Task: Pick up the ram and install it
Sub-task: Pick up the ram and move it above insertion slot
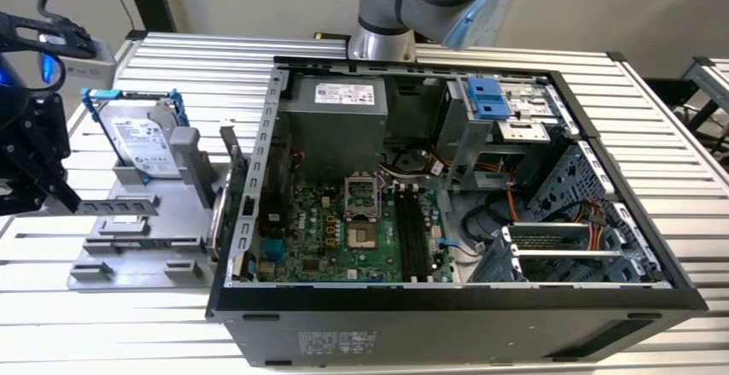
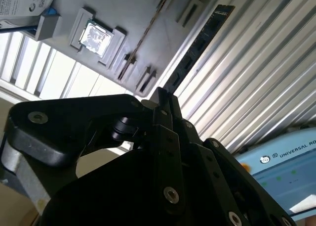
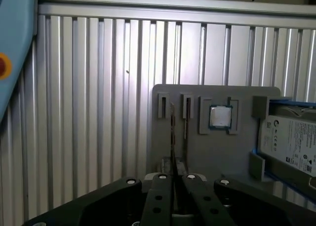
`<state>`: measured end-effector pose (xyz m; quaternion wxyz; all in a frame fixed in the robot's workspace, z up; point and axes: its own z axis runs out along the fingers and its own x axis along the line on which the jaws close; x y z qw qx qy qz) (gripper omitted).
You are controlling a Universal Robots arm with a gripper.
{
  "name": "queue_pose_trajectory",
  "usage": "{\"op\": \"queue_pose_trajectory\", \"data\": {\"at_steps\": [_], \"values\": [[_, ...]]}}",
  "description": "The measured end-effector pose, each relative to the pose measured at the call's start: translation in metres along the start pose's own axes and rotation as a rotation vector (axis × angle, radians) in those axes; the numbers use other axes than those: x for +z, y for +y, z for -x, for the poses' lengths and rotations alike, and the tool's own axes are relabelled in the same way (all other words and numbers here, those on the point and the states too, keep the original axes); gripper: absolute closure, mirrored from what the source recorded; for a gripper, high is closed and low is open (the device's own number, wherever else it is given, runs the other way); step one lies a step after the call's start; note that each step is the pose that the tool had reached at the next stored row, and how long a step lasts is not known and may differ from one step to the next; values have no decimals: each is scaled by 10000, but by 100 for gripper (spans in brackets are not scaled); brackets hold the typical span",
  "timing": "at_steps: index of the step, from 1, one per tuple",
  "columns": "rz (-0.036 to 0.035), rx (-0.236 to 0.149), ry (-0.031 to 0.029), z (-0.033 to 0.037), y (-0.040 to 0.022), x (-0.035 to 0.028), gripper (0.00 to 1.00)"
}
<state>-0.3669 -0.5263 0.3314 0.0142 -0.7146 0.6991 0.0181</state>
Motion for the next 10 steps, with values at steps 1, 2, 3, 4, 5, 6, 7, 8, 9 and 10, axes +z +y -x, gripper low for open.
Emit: {"op": "queue_pose_trajectory", "data": {"at_steps": [1,2,3,4,5,6,7,8,9,10], "values": [[-1,0,-1,1,0,-15,100],[0,0,0,1,0,-31,100],[-1,0,-1,2,0,-48,100],[0,0,0,3,1,-65,100],[-1,0,0,4,0,-80,100],[0,0,0,4,0,-96,100],[0,-2,0,4,0,-112,100],[-1,-2,-1,5,0,-129,100],[-1,-1,-1,6,0,-144,100],[0,-2,0,7,0,-159,100]]}}
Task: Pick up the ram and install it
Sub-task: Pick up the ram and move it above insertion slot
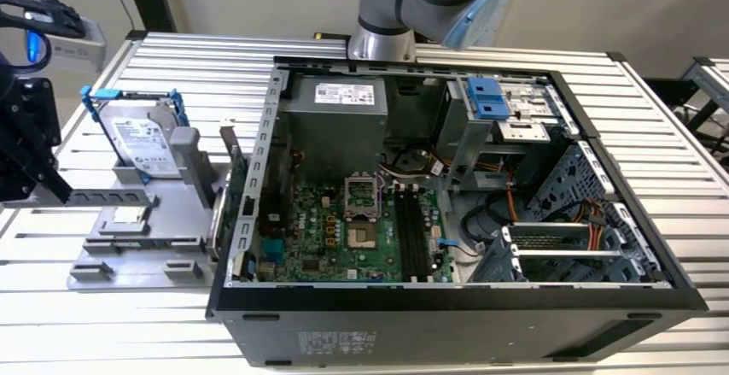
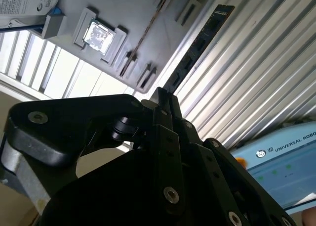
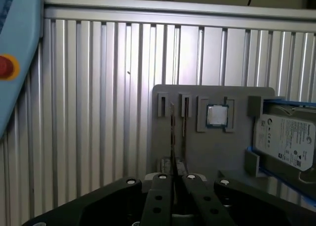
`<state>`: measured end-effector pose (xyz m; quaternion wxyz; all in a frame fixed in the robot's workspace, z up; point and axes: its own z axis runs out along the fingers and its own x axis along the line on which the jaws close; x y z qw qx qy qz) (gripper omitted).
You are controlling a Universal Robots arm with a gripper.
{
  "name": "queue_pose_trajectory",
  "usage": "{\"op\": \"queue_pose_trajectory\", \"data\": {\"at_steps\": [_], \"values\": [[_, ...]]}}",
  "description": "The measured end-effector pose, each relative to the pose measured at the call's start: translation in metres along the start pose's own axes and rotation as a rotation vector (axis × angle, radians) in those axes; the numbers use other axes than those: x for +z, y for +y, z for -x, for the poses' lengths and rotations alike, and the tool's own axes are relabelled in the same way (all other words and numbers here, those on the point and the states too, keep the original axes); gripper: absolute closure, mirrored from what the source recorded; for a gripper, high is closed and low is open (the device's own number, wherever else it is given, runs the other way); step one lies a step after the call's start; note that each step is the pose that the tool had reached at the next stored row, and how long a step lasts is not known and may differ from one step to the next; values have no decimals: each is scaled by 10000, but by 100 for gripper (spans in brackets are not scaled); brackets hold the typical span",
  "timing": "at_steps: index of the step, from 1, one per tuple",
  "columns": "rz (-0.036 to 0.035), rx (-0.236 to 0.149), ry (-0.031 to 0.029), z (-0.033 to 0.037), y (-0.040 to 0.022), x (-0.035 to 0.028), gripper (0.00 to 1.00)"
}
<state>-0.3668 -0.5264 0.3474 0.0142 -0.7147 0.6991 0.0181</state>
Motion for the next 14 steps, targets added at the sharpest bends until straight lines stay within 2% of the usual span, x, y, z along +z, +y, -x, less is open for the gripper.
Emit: {"op": "queue_pose_trajectory", "data": {"at_steps": [14], "values": [[0,0,0,10,1,-221,100]]}}
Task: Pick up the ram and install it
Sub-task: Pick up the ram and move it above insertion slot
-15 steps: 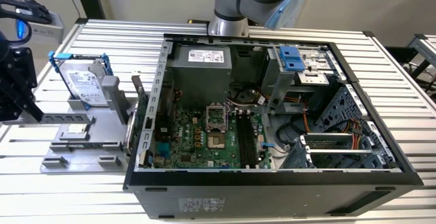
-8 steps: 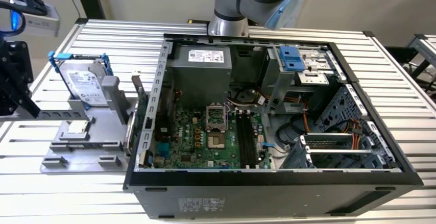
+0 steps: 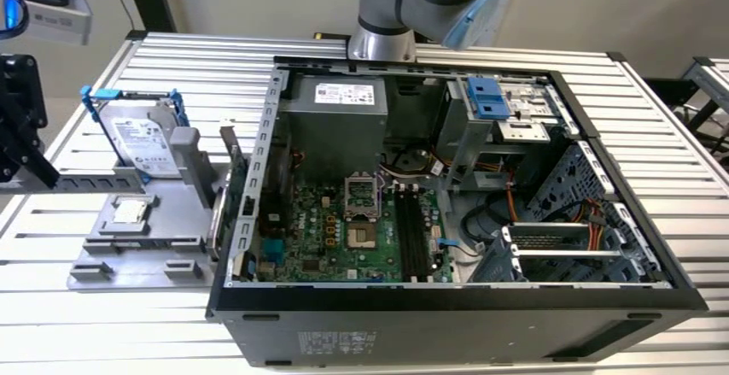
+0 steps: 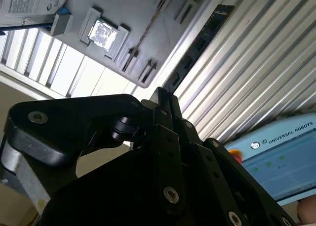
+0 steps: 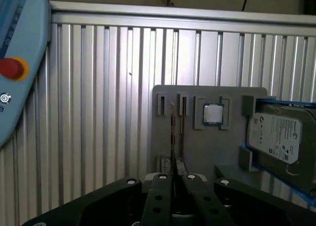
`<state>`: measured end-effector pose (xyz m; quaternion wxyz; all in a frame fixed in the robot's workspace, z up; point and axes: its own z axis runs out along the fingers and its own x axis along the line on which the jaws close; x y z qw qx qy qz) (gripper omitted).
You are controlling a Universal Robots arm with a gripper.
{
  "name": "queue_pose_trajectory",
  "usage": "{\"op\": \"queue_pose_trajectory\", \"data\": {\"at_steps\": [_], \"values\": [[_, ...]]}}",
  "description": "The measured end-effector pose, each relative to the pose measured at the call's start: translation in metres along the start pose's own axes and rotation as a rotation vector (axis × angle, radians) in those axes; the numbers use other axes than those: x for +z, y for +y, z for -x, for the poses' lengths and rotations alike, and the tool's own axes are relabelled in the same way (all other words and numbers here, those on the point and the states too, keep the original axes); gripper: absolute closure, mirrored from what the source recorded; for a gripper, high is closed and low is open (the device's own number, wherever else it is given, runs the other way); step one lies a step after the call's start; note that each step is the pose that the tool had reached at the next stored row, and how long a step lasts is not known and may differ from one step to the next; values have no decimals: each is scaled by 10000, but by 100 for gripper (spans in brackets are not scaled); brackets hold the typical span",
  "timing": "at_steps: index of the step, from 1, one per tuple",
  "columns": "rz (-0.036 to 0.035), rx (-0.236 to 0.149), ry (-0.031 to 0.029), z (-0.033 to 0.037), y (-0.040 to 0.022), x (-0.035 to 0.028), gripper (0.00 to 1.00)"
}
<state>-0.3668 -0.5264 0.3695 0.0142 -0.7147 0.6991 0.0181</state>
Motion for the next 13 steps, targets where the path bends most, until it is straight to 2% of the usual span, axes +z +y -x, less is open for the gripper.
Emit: {"op": "queue_pose_trajectory", "data": {"at_steps": [8,13], "values": [[0,1,0,7,1,-141,100],[-1,1,-1,10,2,-206,100]]}}
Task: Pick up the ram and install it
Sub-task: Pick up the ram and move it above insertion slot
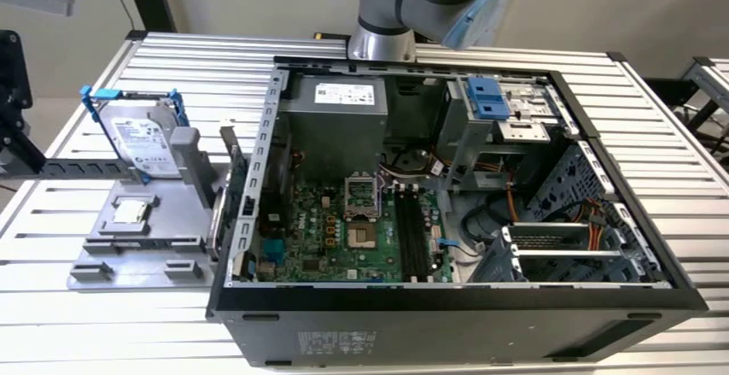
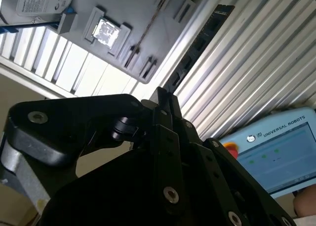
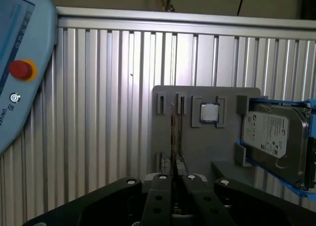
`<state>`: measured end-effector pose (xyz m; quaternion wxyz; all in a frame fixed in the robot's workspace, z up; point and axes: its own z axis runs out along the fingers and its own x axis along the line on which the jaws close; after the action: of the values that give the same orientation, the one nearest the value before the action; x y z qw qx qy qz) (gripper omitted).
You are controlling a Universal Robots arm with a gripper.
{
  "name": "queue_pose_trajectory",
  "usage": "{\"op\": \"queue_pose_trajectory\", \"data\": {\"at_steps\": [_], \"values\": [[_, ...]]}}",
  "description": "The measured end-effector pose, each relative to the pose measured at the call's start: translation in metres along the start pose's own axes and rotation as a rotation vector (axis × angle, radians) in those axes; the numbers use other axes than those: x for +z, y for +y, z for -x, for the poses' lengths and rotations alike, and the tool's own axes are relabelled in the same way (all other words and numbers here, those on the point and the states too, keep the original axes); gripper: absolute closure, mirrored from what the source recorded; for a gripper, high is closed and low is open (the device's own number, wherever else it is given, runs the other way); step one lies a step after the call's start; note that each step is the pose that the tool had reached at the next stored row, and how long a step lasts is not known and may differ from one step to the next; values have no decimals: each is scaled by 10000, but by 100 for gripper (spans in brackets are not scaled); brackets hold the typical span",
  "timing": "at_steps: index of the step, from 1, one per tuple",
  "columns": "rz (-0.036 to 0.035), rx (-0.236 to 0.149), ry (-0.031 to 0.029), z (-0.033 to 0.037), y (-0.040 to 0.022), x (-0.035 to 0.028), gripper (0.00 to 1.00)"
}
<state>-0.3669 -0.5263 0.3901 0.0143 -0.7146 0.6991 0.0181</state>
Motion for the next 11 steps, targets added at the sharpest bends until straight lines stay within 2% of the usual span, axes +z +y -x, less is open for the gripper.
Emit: {"op": "queue_pose_trajectory", "data": {"at_steps": [4,11], "values": [[0,0,-1,2,0,-44,100],[1,0,1,2,0,-46,100]]}}
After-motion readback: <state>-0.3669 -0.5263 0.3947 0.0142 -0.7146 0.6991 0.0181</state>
